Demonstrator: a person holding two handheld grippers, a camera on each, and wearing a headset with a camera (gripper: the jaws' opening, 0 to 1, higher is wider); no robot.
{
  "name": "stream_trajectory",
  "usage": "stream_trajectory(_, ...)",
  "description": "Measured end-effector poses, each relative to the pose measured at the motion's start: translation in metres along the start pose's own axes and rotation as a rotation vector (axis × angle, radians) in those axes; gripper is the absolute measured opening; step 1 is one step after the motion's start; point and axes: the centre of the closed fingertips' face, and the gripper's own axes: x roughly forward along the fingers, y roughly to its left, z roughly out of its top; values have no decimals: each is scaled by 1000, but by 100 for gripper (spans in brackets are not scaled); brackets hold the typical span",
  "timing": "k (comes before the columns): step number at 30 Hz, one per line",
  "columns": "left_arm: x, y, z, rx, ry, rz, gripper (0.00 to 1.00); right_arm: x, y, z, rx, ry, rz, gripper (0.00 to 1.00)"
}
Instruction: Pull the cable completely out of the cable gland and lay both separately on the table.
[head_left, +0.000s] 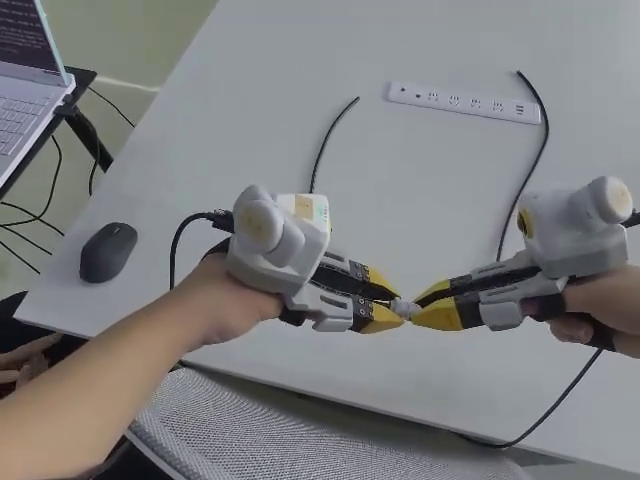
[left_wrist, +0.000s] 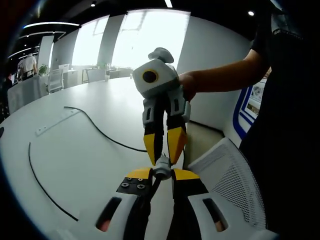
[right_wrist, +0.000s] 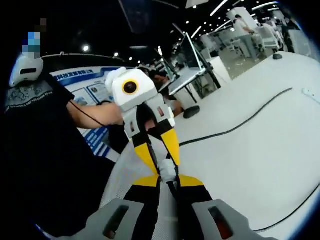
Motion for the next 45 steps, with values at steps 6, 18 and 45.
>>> stream_trajectory(6, -1, -1, -2, -31, -4, -7, 15, 1, 2, -1, -269, 59, -142, 7)
stream_trajectory(18, 0, -4, -2, -68, -5, -21, 15, 2, 0, -5, -541, 146, -284, 7)
stream_trajectory(45, -7, -7, 8, -39, -15, 28, 15, -24, -13, 9, -444, 43, -512, 20)
